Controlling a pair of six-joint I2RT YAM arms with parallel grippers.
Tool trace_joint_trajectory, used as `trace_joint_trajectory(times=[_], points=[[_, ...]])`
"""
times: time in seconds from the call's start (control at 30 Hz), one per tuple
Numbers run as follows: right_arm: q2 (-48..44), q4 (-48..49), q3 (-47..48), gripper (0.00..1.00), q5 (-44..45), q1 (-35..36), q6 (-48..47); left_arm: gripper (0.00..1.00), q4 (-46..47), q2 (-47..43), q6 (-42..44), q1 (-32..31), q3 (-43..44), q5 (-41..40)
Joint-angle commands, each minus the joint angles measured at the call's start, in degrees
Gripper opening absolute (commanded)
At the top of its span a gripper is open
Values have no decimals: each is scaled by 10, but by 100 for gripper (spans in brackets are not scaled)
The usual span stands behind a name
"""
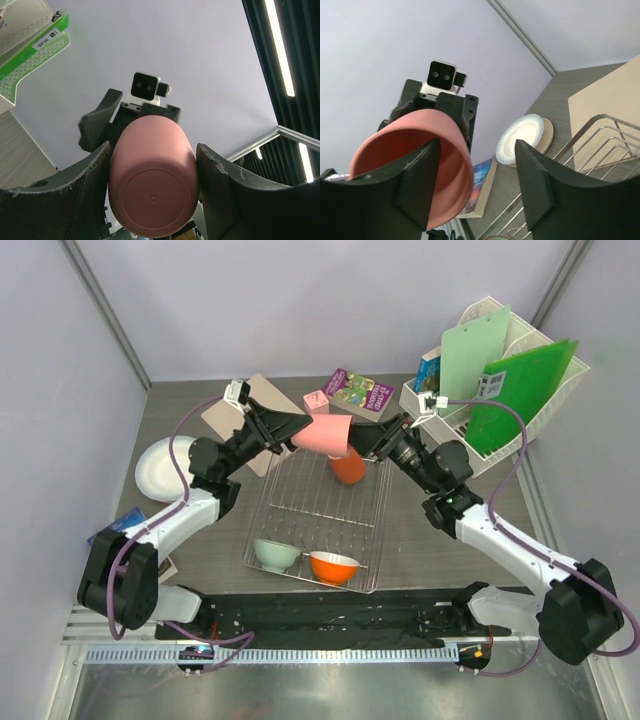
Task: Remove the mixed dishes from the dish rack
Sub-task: Pick up the cup from the dish rack, then place the cup at the center of the board.
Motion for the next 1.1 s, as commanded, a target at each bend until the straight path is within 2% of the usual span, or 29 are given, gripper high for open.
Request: trace_joint_trajectory(times=[0.0,0.03,0.07,0.13,0.17,0.2,0.23,0.27,0.3,0.37,0.4,0.43,0.5,0.53,0.57,0.6,0.67,0.83,0.93,1.0,1.07], points=[[39,30,48,53,-51,-2,21,1,42,-3,-10,2,6,15],[41,24,50,44,-54,-2,21,1,37,-5,-8,1,6,17],[43,9,52,29,-54,-2,17,1,34,-6,-7,2,7,18],[37,-4,53,18,-54,-2,10,1,24,-10,-1,2,9,22],[22,-13,52,10,-42,-2,-2,8,7,-10,4,2,14,23],[13,-45,52,5,-30,-2,-14,16,-6,-12,20,3,18,23],[-2,-69,53,2,-15,-2,-26,28,-22,-14,31,4,25,27],[-18,-97,55,1,36,-2,-41,60,-88,-26,48,10,34,27],[-62,-165,57,1,75,-2,-80,70,-144,-37,106,14,57,22],[-108,-215,50,1,165,-2,-111,89,-304,-81,194,21,107,-40],[-150,-274,53,1,245,-2,-143,95,-445,-98,270,21,123,-83],[-163,-310,60,1,292,-2,-160,99,-513,-112,299,21,135,-174],[-176,-423,95,1,392,-2,-197,100,-635,-146,321,22,154,-276],[-173,-462,108,1,418,-2,-203,100,-659,-154,321,22,152,-339],[-169,-528,131,1,440,-2,-207,100,-675,-161,319,22,145,-354],[-152,-563,142,1,488,-2,-200,100,-708,-167,313,22,142,-379],[-134,-639,163,1,523,-2,-190,100,-749,-166,297,22,141,-406],[-114,-701,158,1,612,-2,-118,100,-928,-137,274,22,173,-459],[-104,-713,156,1,654,-5,-105,100,-986,-130,258,22,188,-494],[-76,-716,157,1,660,-17,-112,100,-1021,-131,247,22,186,-507],[-45,-717,155,1,637,-62,-105,100,-1041,-139,234,22,178,-518]])
